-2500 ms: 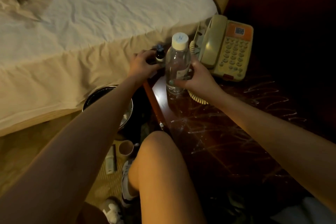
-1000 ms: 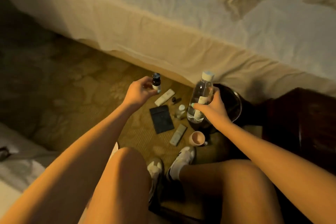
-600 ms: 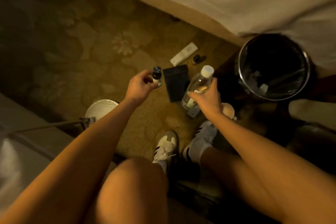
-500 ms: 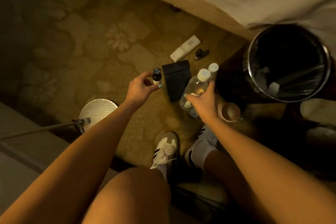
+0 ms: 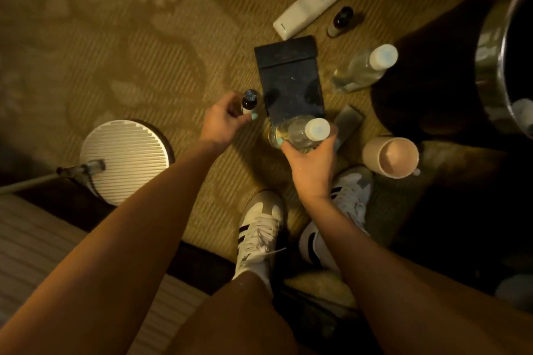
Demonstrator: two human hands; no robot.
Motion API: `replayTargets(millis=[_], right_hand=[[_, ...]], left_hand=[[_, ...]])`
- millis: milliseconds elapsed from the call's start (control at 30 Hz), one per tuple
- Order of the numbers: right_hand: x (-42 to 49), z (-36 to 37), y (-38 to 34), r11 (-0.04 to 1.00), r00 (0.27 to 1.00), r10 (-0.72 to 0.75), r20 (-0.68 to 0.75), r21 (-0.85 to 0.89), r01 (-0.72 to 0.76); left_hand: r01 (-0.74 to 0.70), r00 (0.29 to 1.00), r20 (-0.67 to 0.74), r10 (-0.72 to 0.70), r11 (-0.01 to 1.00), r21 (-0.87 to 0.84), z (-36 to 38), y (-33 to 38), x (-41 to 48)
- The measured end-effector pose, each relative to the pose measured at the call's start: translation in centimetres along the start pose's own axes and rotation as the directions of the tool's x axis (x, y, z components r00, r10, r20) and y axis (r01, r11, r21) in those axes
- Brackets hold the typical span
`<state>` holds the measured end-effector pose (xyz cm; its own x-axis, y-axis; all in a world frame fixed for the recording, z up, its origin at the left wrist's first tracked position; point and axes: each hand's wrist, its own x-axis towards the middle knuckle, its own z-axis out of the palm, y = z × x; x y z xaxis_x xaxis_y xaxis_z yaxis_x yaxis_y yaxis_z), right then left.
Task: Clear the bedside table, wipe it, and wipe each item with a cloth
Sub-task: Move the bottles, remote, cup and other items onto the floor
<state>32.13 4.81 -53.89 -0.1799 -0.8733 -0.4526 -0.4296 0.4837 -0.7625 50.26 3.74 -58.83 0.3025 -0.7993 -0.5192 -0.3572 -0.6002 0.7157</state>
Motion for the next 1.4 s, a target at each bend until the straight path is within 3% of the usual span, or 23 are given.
replayTargets(millis=[100,400,900,1133,1400], right_hand=[[-0.4,-0.2,1.0,1.000,1.000,-0.020,0.016,-0.011,0.020],[-2.6,0.0,3.8,0.981,0.989,-0.130,0.075,-0.138,0.139],[-2.5,-1.3,3.5,0.970,0.997,-0.079,0.015,-0.230,0.080],[-3.9,-3.1,1.4,0.961,0.988,-0.004,0.157,-0.272,0.047],[-4.6,-8.6,-8.1,0.970,0.987,-0.144,0.067,-0.187,0.154]], left_hand=[[-0.009,1.000,-0.004,0.009,0.996,-0.084,1.5,-1.1,0.1],[-0.029,0.999,-0.045,0.028,0.999,-0.041,2.5,-3.2,-0.2],[0.064,0.998,-0.004,-0.065,0.985,-0.159,-0.5,-4.1,-3.1],[0.001,1.000,-0.021,-0.003,0.999,-0.050,-3.4,0.0,-5.4],[-0.169,0.985,-0.010,0.171,0.978,0.119,-7.5,10.4,-7.5]])
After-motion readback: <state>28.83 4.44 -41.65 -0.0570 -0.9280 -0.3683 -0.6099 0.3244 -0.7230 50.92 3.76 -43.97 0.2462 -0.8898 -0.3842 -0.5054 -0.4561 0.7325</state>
